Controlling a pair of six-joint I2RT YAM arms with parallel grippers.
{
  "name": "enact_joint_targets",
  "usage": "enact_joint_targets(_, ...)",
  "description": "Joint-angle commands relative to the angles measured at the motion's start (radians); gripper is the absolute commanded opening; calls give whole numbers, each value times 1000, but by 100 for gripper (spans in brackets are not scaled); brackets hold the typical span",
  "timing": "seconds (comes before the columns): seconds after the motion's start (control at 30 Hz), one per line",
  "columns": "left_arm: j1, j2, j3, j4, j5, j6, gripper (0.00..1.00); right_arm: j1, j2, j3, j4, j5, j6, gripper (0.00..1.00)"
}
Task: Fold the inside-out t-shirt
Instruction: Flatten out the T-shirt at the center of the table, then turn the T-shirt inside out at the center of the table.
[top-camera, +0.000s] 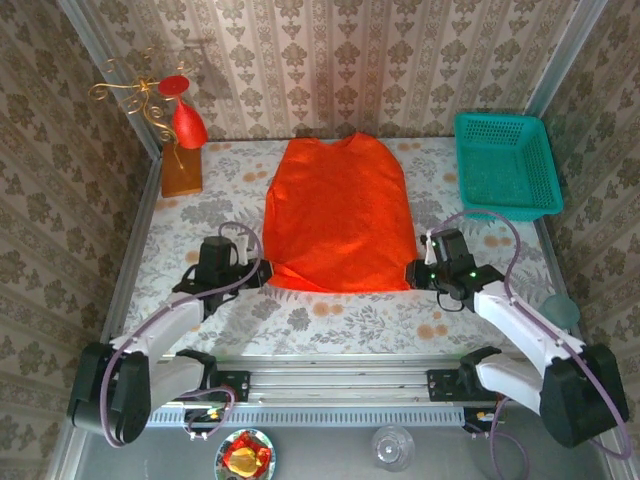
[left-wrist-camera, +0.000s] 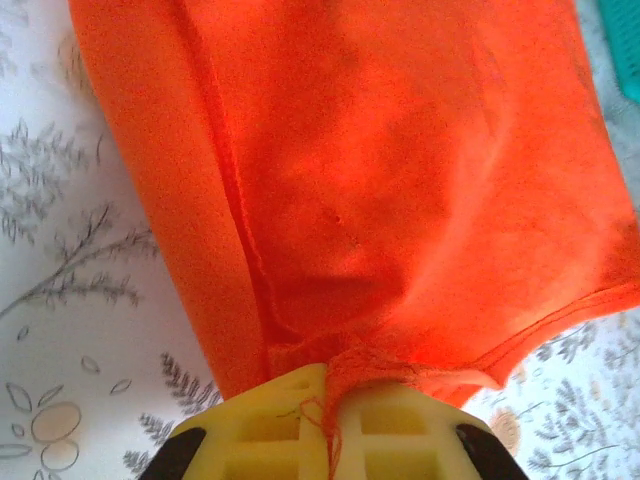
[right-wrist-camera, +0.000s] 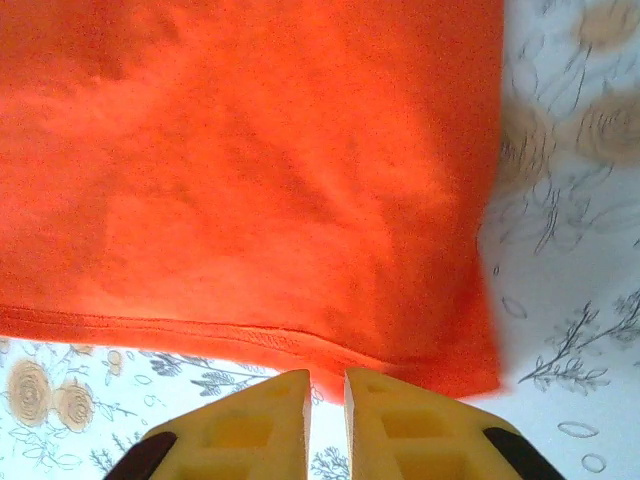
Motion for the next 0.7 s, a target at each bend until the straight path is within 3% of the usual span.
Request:
enact_joint_targets(0.0, -11, 9, 12, 128, 9, -25, 0, 33, 22, 69, 5, -42, -7, 23)
enact_joint_targets(0.23, -25, -5, 66, 38, -9, 13, 0, 303, 144, 227, 29, -7, -301, 43)
enact_joint_targets(0.43, -31, -23, 88, -24, -15, 30, 0, 486, 419, 420, 31, -26, -499, 46)
enact_joint_targets(0.67, -33, -71, 88, -63, -30, 32, 0, 545, 663, 575, 112, -38, -534, 50)
